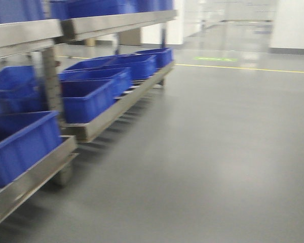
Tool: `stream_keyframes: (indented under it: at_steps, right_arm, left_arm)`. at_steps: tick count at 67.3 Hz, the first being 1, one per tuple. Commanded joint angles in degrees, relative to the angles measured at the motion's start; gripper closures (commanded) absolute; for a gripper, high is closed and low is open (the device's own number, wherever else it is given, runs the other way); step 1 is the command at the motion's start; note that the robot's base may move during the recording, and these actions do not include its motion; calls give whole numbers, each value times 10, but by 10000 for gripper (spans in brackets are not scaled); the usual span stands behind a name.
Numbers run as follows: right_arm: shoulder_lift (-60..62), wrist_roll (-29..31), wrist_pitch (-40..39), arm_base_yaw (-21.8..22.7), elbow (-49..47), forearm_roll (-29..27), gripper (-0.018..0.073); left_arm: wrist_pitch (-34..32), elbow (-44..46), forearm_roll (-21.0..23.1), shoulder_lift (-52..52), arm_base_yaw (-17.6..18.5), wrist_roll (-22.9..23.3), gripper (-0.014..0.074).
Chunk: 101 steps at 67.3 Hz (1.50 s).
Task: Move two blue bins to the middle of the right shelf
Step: 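Drive the base to the next shelf while holding the teal bin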
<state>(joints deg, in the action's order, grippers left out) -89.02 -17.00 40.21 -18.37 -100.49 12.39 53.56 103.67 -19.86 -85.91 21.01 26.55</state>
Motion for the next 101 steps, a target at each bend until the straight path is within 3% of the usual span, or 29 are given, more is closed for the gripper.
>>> stream_keyframes:
  at_steps: [1,101]
  right_arm:
    - [4,9,-27,1,-7,18,718]
    - [4,9,-27,1,-7,18,718]
  left_arm:
    - [-23,7,-2,9,0,-3,707]
    - [-24,7,-3,9,0,-3,707]
